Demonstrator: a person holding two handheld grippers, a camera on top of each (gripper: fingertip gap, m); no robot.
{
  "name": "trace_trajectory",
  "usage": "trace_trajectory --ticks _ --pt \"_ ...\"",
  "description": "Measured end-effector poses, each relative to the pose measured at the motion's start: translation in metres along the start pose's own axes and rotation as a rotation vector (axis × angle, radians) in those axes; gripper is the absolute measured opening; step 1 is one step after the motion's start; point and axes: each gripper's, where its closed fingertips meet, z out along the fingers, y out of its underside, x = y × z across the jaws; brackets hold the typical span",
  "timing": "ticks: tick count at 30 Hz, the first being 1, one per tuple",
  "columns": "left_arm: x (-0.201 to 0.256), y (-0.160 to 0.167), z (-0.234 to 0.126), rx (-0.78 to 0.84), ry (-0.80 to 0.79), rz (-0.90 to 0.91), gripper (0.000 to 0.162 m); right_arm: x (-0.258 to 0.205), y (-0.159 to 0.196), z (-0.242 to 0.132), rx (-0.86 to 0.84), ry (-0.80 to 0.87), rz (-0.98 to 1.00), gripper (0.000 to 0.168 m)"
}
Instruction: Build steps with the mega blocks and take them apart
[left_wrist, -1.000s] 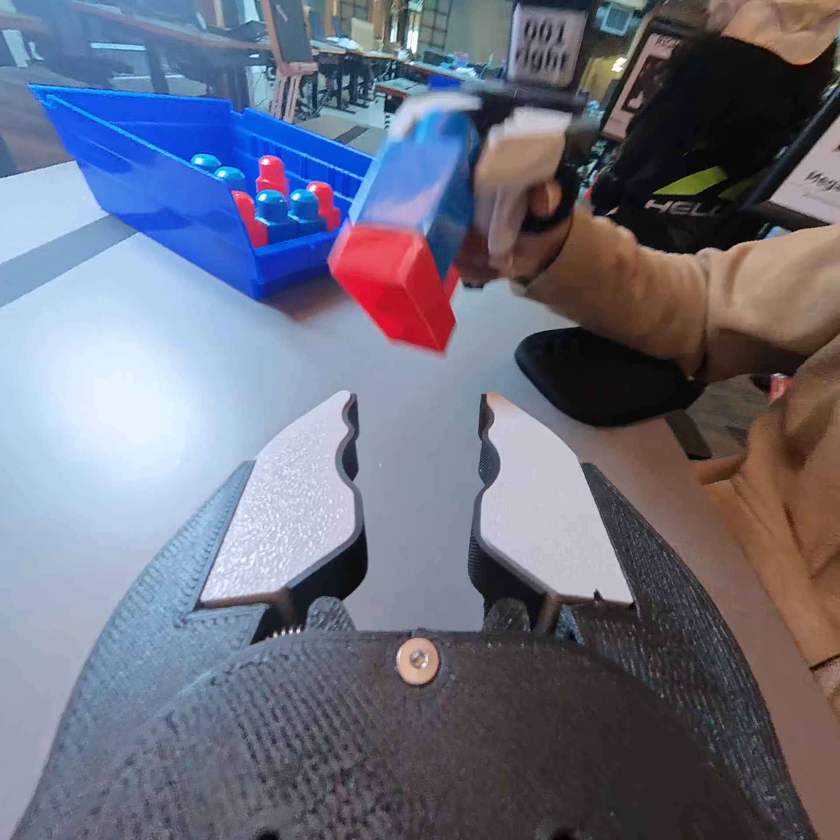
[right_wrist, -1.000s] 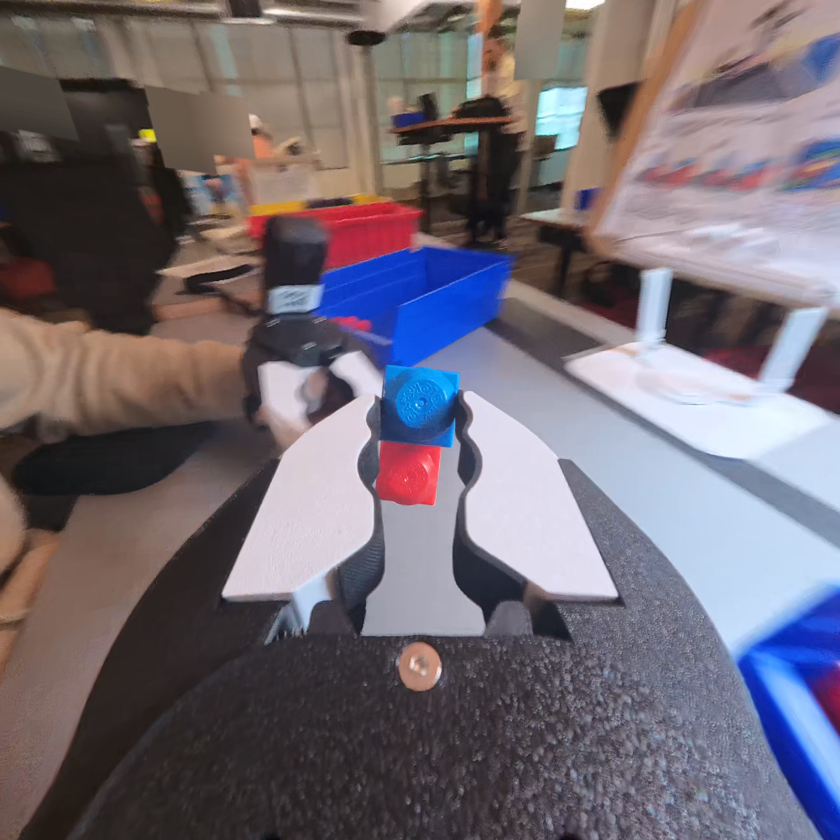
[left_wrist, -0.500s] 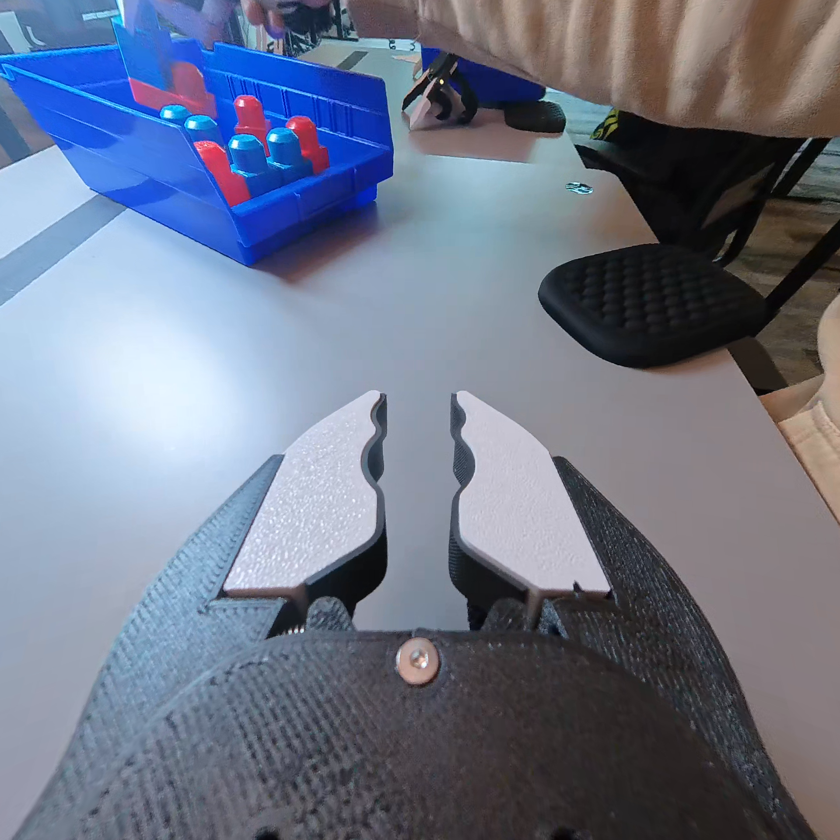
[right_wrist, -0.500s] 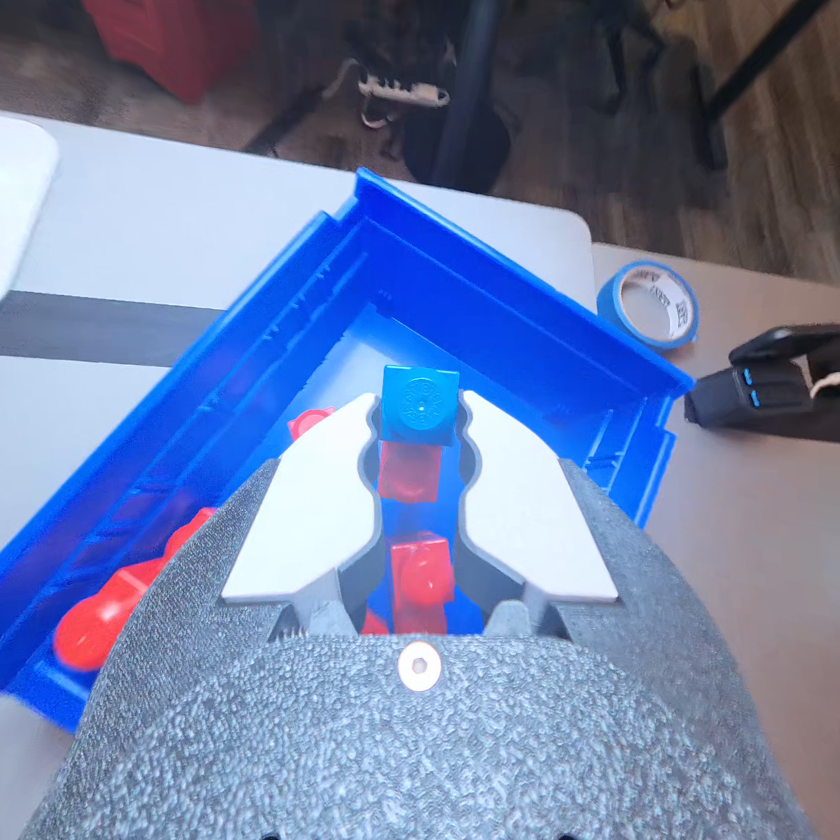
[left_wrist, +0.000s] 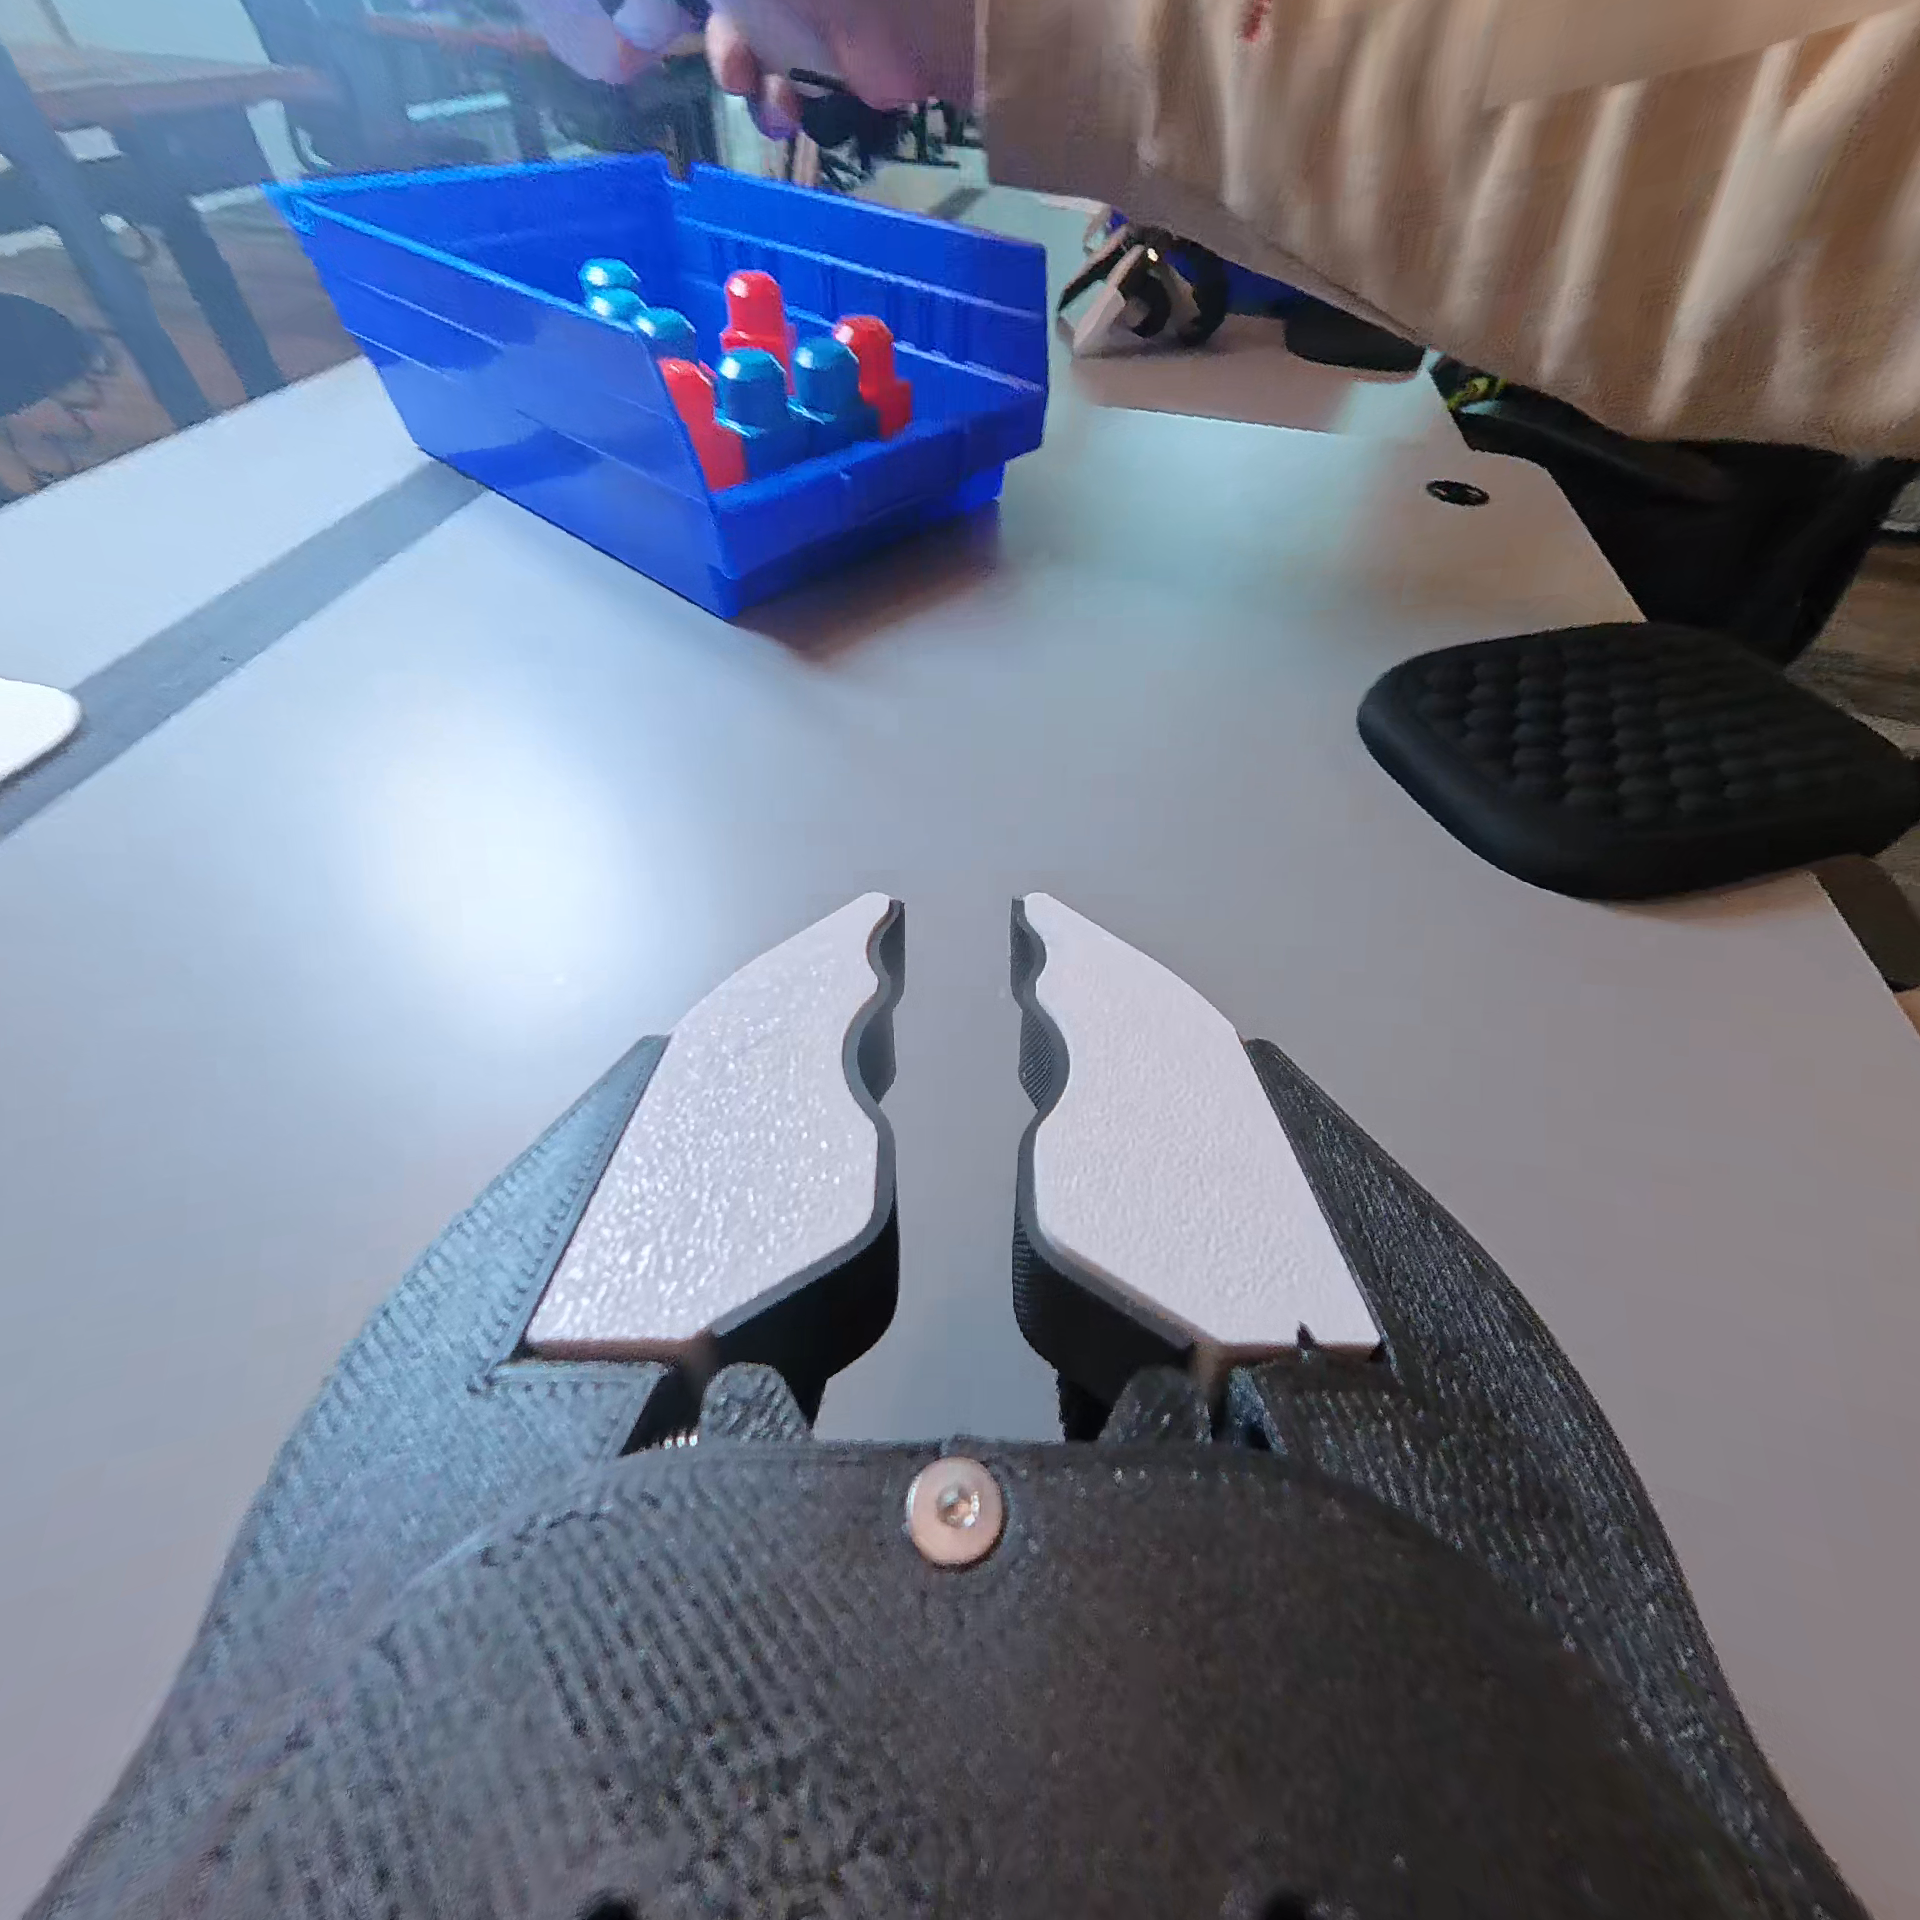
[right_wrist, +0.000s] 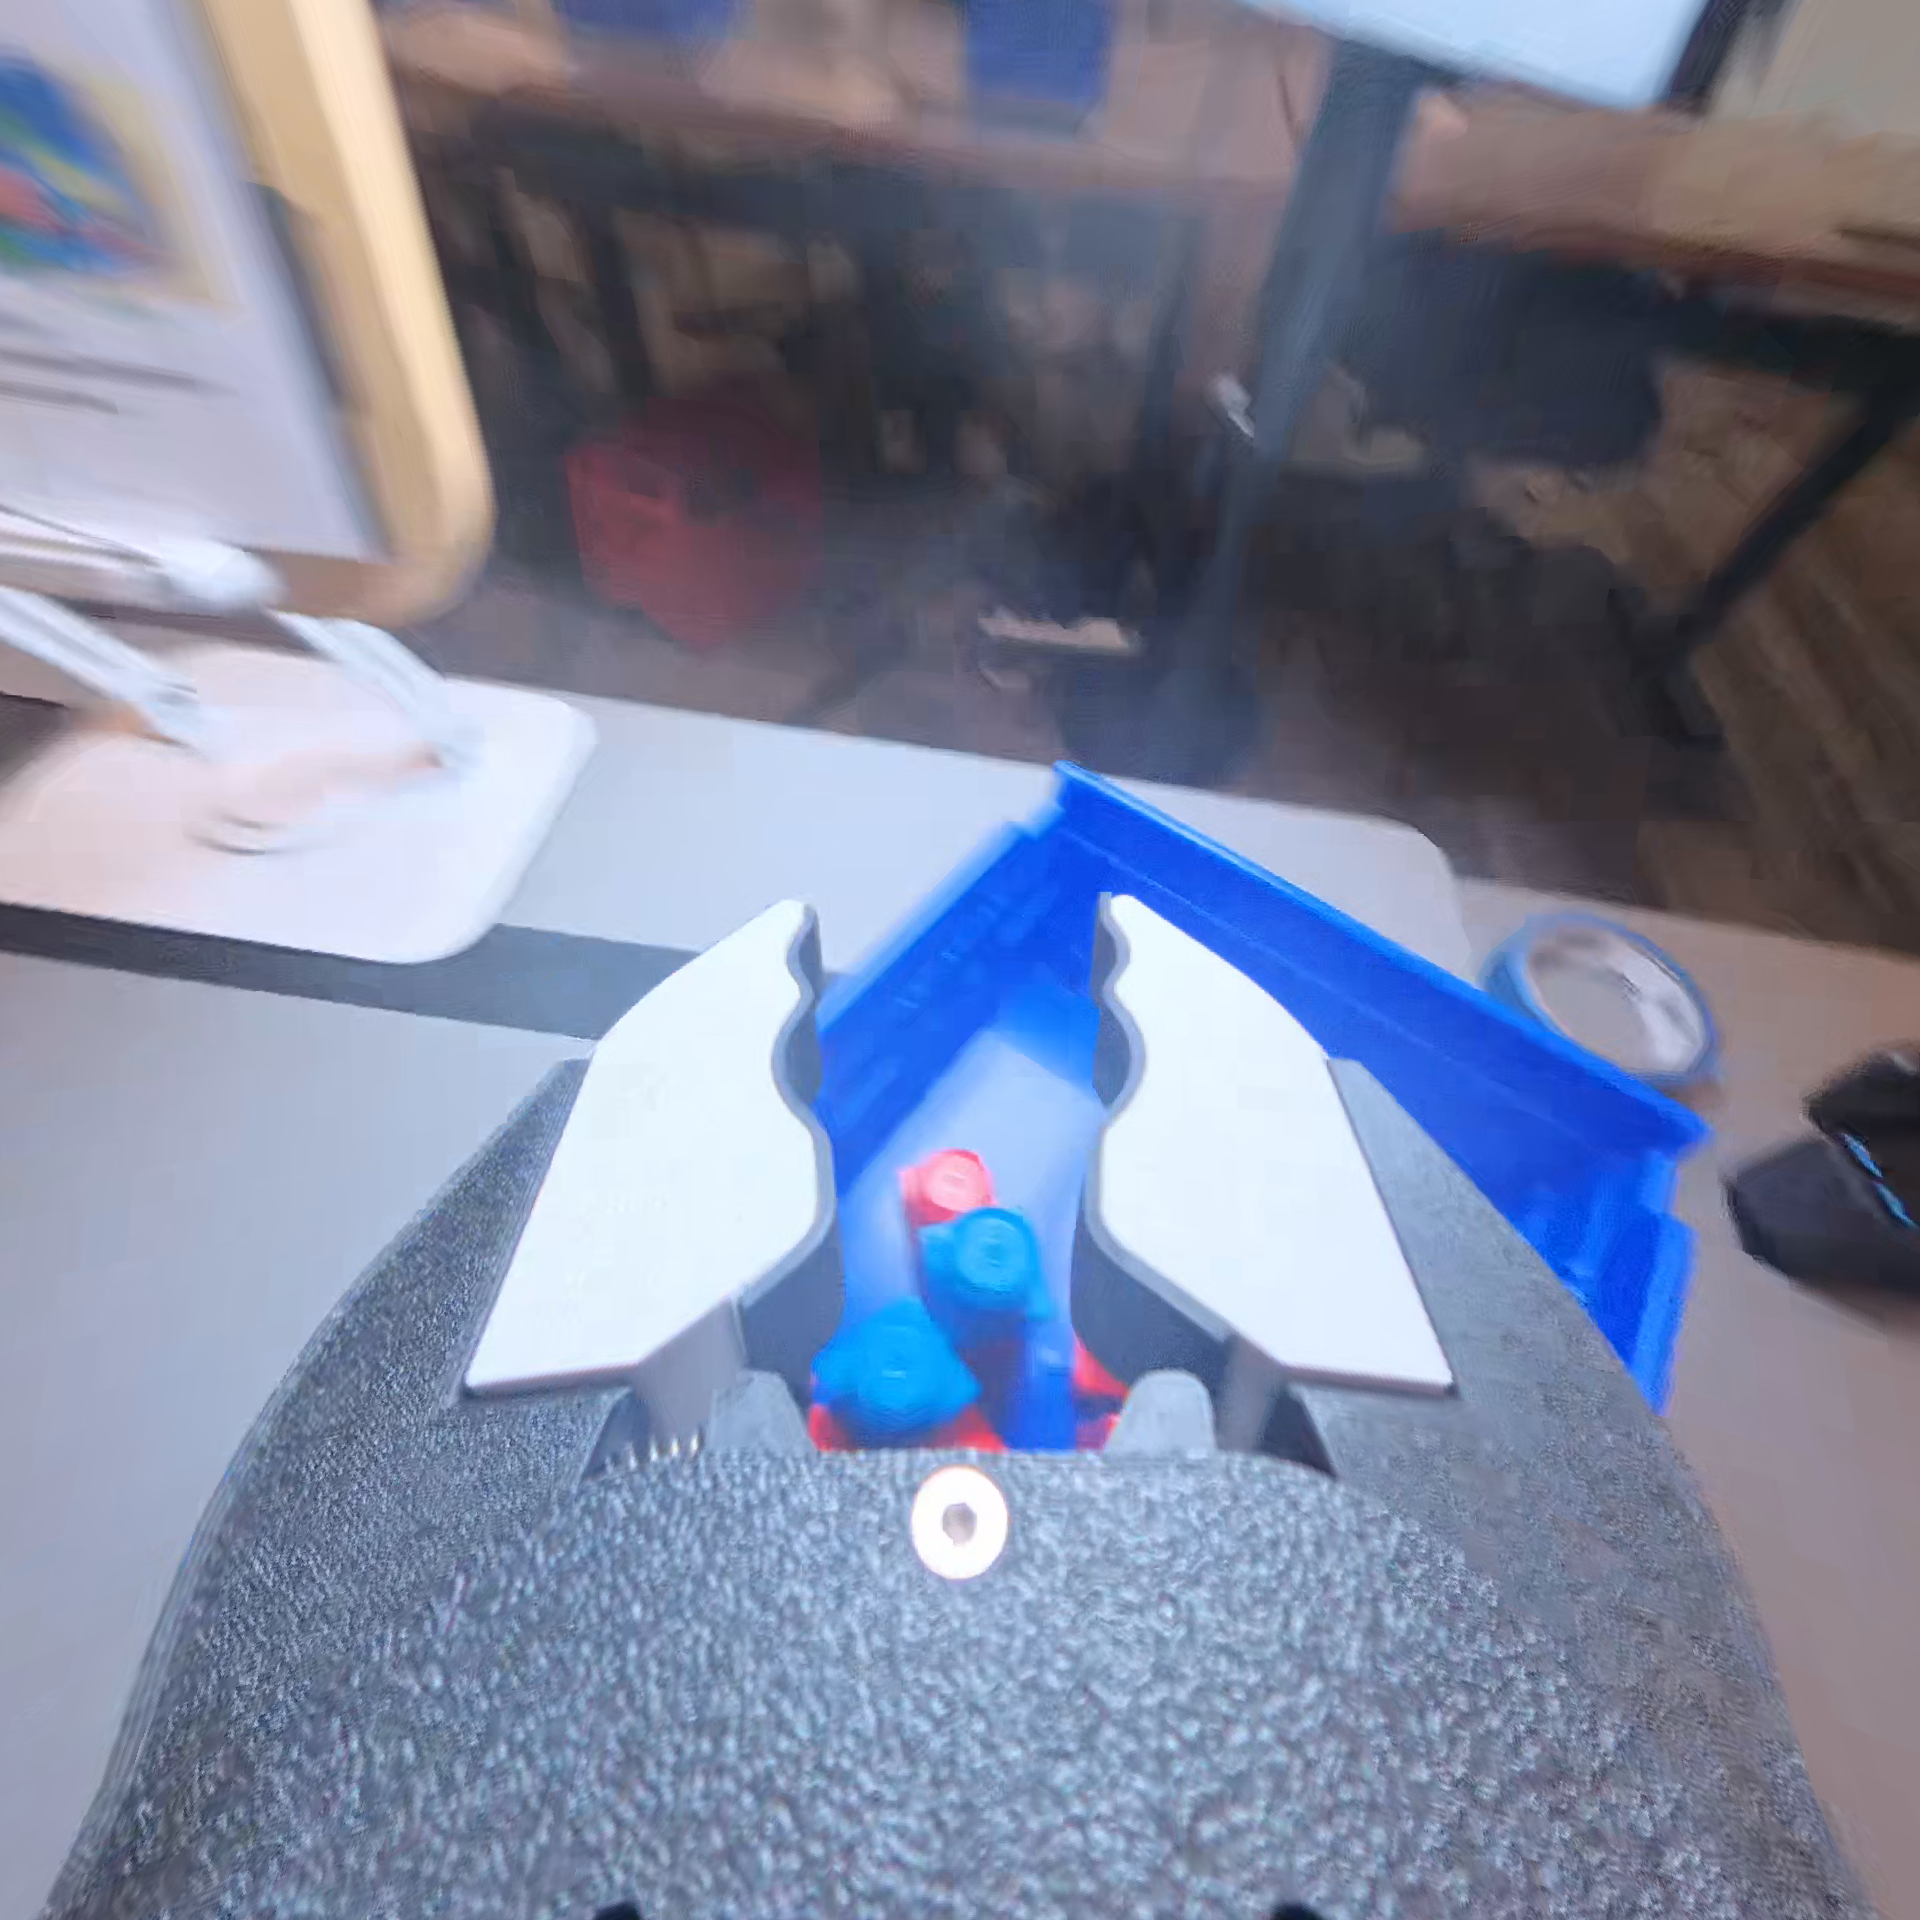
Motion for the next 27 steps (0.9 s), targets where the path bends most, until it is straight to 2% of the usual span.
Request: trace_trajectory --ticks 2,4,6,8,10,11,14,17,19,23,26,27 --pt "-0.019 -0.015 -0.014 0.042 -0.087 0.045 0.020 -0.053 -0.025 -0.034 0.156 -0.186 -0.005 0.045" --pt "-0.051 -0.046 -0.045 0.116 -0.240 0.102 0.021 -0.112 -0.032 -0.072 0.241 -0.367 -0.016 0.044" --pt "-0.095 -0.082 -0.097 0.206 -0.446 0.120 0.021 -0.168 -0.021 -0.109 0.255 -0.527 -0.027 0.043" --pt "-0.148 -0.100 -0.162 0.248 -0.705 0.113 0.021 -0.217 -0.001 -0.145 0.246 -0.670 -0.023 0.043" --pt "-0.204 -0.095 -0.224 0.237 -0.922 0.045 0.025 -0.259 0.026 -0.174 0.201 -0.791 0.003 0.042" --pt "-0.231 -0.083 -0.250 0.212 -1.004 -0.043 0.026 -0.278 0.040 -0.186 0.179 -0.848 0.024 0.042" --pt "-0.295 -0.029 -0.300 0.119 -1.110 -0.346 0.037 -0.325 0.078 -0.213 0.124 -0.977 0.044 0.041" --pt "-0.327 0.018 -0.309 0.063 -1.100 -0.584 0.046 -0.352 0.108 -0.220 0.129 -1.018 -0.002 0.038" --pt "-0.341 0.034 -0.298 0.034 -1.086 -0.635 0.050 -0.359 0.124 -0.214 0.138 -1.007 -0.054 0.036" --pt "-0.364 0.070 -0.272 -0.146 -1.110 -0.636 0.060 -0.360 0.140 -0.205 0.125 -1.011 -0.098 0.031" --pt "-0.376 0.091 -0.264 -0.244 -1.153 -0.606 0.045 -0.354 0.142 -0.203 0.140 -1.014 -0.097 0.025" --pt "-0.379 0.087 -0.262 -0.216 -1.145 -0.597 0.037 -0.352 0.143 -0.202 0.143 -1.011 -0.098 0.024"
